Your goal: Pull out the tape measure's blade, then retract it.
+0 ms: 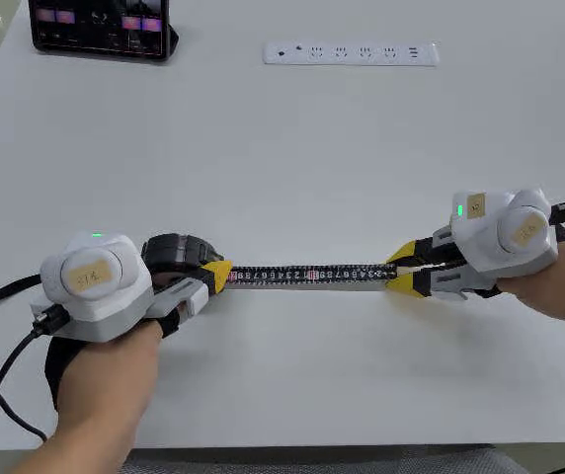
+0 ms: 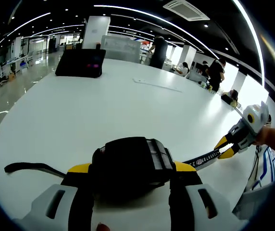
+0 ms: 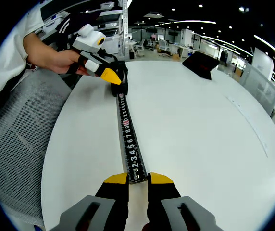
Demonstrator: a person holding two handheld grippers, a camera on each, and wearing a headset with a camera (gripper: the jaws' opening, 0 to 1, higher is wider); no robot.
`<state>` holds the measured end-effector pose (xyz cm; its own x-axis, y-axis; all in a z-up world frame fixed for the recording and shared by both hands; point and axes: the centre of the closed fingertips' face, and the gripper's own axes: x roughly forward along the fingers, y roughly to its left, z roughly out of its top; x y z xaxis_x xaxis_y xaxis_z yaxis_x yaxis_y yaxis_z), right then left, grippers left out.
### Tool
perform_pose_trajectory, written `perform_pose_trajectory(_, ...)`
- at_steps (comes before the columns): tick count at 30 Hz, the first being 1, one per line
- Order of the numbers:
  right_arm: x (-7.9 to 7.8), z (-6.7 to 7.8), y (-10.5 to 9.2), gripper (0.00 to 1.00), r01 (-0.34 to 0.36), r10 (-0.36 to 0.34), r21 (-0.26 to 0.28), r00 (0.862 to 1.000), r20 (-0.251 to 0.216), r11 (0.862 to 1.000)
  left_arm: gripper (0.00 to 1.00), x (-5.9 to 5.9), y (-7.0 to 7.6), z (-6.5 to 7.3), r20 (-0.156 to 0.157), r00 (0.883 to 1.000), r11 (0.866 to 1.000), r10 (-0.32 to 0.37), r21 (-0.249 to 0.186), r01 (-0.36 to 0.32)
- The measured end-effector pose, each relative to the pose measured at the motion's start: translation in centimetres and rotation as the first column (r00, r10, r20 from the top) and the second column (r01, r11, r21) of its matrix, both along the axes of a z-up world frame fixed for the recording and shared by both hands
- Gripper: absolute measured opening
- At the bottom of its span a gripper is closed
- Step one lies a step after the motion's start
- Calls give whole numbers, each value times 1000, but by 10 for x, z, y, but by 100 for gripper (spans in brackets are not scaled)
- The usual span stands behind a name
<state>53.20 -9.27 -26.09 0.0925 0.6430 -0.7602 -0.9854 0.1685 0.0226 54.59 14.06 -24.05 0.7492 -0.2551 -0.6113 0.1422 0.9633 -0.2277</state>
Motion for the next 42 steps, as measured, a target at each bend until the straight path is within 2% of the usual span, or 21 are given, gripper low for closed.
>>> perform_pose_trajectory(23, -1, 4, 38, 10, -25, 25, 57, 1000, -15, 998, 59, -1, 0, 0, -8, 1000, 1000, -2, -13, 2)
perform_pose_trajectory(42, -2, 1, 59, 10, -25, 28, 84, 999, -38, 996, 59, 0, 3, 0, -8, 1000, 1000, -6, -24, 6)
